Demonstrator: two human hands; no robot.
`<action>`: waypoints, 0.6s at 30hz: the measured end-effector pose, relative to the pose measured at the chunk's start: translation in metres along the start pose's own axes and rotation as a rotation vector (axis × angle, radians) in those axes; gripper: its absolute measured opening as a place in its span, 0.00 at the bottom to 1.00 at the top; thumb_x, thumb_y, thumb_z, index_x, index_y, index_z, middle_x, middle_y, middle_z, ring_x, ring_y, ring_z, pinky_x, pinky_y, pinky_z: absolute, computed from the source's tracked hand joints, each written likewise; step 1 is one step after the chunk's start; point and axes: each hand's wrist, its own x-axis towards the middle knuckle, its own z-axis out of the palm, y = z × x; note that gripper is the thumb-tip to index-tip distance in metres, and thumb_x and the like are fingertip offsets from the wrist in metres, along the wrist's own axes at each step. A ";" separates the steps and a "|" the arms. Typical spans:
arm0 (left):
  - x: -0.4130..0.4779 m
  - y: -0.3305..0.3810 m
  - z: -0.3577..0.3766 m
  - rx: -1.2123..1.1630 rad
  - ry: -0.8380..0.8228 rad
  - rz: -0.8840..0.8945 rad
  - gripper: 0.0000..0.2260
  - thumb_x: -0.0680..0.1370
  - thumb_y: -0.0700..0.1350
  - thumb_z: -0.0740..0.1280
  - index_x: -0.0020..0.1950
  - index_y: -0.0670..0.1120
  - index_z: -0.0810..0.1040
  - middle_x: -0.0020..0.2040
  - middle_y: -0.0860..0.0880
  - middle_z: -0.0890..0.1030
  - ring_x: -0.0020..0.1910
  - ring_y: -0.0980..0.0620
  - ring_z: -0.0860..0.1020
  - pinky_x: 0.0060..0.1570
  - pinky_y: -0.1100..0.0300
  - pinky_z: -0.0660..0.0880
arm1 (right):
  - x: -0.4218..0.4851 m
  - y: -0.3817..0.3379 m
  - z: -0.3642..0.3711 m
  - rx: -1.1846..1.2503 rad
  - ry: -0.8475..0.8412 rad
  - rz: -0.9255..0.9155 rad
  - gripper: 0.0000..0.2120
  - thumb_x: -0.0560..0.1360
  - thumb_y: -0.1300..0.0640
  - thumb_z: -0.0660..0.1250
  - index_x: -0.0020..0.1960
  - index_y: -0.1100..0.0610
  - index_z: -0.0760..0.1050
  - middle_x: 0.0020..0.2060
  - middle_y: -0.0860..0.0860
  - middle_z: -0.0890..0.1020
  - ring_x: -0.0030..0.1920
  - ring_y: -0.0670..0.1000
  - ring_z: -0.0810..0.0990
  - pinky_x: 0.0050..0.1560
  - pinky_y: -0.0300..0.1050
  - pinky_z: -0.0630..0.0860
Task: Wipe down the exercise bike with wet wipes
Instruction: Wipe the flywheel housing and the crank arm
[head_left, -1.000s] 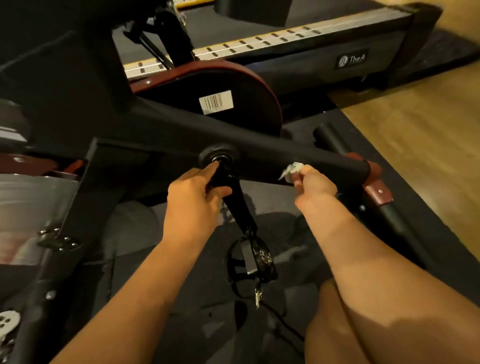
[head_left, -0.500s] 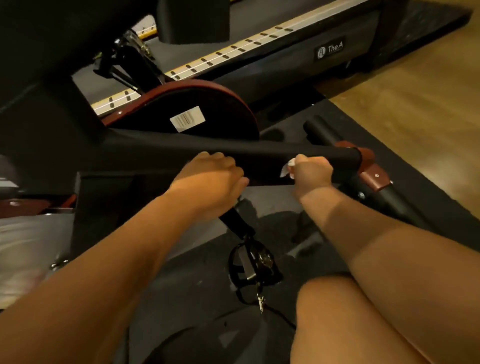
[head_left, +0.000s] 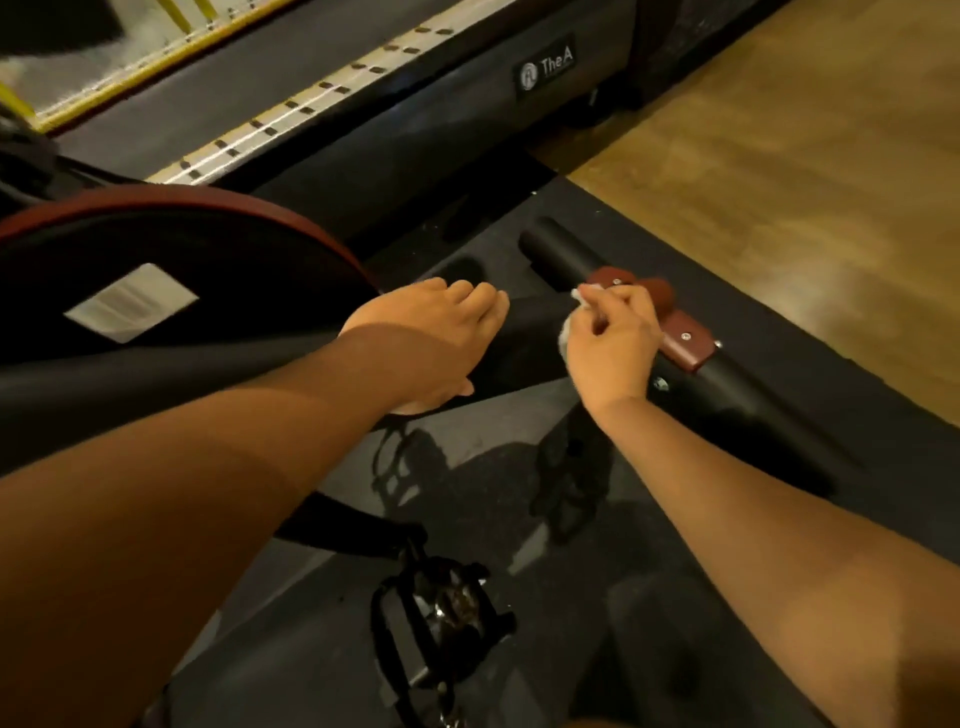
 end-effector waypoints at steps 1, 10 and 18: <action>0.011 0.003 0.001 -0.029 -0.024 -0.008 0.40 0.80 0.61 0.61 0.79 0.43 0.41 0.79 0.43 0.52 0.74 0.45 0.62 0.69 0.53 0.65 | -0.006 -0.003 0.004 0.030 -0.003 -0.103 0.12 0.75 0.65 0.64 0.56 0.61 0.82 0.50 0.55 0.76 0.46 0.39 0.71 0.54 0.24 0.67; 0.032 0.015 0.007 0.031 -0.030 -0.065 0.38 0.81 0.62 0.55 0.79 0.45 0.39 0.75 0.43 0.58 0.61 0.44 0.74 0.41 0.57 0.72 | 0.036 0.056 -0.010 -0.042 0.092 0.121 0.15 0.76 0.66 0.63 0.59 0.57 0.81 0.49 0.49 0.71 0.44 0.41 0.71 0.58 0.43 0.74; 0.042 0.035 0.015 0.091 0.159 -0.169 0.32 0.82 0.60 0.51 0.77 0.41 0.46 0.65 0.38 0.68 0.47 0.42 0.77 0.35 0.53 0.74 | 0.000 0.016 0.015 0.066 0.010 -0.330 0.15 0.75 0.60 0.60 0.56 0.59 0.82 0.44 0.54 0.75 0.43 0.44 0.73 0.49 0.34 0.72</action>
